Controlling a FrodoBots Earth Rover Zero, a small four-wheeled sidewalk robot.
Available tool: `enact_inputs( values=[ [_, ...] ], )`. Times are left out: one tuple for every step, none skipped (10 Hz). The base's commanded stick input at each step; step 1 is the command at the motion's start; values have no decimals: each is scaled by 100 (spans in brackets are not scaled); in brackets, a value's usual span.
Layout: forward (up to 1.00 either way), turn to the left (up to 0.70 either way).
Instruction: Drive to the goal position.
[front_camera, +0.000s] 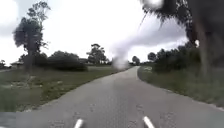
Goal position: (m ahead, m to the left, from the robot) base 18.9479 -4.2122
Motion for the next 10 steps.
enact_inputs(
  values=[
    [70, 0],
    [70, 0],
    [70, 0],
    [70, 0],
    [70, 0],
    [70, 0],
    [70, 0],
    [70, 0],
    [70, 0],
    [70, 0]
  ],
)
